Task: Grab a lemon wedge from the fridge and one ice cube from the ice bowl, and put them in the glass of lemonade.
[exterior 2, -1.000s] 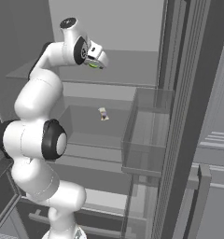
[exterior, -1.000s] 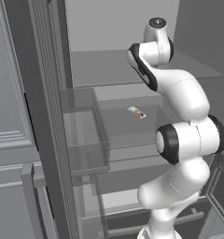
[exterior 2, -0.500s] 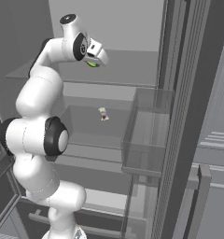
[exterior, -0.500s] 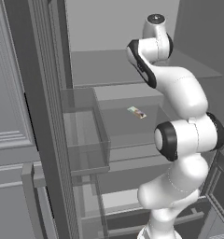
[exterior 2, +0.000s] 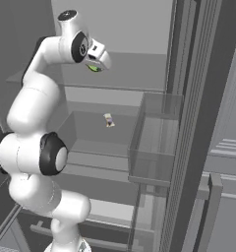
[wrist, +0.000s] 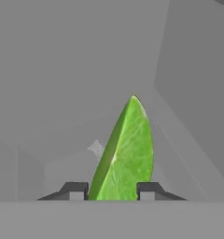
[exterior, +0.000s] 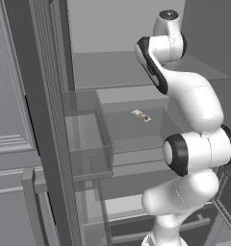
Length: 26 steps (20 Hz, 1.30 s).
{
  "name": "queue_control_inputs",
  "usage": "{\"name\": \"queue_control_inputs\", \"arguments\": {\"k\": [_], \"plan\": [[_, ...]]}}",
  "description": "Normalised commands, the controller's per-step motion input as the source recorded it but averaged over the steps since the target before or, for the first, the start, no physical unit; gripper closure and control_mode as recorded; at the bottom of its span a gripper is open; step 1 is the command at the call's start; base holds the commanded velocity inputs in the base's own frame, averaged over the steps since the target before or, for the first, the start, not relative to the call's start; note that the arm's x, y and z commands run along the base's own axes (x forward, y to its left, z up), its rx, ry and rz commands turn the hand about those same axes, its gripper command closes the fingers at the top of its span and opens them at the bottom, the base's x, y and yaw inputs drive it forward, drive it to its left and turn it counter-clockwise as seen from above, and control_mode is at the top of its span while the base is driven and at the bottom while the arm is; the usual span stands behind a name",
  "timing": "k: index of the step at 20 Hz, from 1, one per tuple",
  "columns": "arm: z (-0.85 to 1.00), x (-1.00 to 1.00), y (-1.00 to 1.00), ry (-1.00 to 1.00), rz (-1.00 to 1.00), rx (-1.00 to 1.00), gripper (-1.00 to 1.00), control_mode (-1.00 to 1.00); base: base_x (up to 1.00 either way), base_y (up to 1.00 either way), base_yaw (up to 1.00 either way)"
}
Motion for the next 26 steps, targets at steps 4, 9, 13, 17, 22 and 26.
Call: {"name": "queue_control_inputs", "arguments": {"k": [4,9,13,17,22,26], "plan": [[0.0,-1.0,0.0,-0.12,0.11,0.03,1.0,-1.0,0.0,0.0,0.0],[-0.02,-1.0,0.07,-0.06,0.2,0.01,1.0,-1.0,0.0,0.0,0.0],[0.02,-1.0,0.01,0.0,0.23,0.0,1.0,-1.0,0.0,0.0,0.0],[0.0,-1.0,0.01,0.0,0.23,0.0,1.0,-1.0,0.0,0.0,0.0],[-0.05,-1.0,0.07,0.02,0.26,-0.08,1.0,-1.0,0.0,0.0,0.0],[-0.4,-1.0,0.0,0.0,0.21,-0.04,1.0,-1.0,0.0,0.0,0.0]]}}
